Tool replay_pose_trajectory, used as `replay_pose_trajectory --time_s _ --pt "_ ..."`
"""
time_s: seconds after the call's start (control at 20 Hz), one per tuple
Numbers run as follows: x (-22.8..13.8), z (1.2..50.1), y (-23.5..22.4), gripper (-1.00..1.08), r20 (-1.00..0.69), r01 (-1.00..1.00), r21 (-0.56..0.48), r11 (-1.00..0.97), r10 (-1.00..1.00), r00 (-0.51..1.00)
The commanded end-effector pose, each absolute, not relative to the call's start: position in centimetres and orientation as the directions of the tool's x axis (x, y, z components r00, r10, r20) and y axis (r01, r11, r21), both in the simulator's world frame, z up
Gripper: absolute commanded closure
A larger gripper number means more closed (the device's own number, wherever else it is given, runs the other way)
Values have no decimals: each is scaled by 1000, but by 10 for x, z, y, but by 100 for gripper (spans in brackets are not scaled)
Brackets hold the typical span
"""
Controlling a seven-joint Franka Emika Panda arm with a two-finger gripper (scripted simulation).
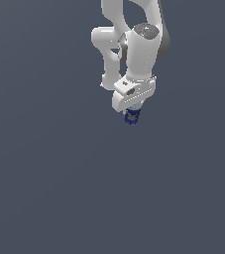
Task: Pick up the object and move it to a goal position.
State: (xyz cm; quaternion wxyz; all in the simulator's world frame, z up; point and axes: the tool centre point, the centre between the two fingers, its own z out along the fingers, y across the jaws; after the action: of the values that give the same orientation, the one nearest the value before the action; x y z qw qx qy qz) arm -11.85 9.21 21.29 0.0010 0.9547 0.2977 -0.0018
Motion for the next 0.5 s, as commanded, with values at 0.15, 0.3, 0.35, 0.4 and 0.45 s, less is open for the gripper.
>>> replay_pose_trajectory --time_s 0.15,0.3,0.35,0.4,0.45 --pt "-127 270 130 108 -1 569 3 -823 569 823" --pt "-132 299 150 108 -1 569 2 -822 569 822" --pt "-133 309 157 108 -1 569 2 -822 569 822" --pt "-134 319 163 108 -1 569 2 -822 569 822" --pt "-136 329 170 108 -1 569 2 -822 569 822"
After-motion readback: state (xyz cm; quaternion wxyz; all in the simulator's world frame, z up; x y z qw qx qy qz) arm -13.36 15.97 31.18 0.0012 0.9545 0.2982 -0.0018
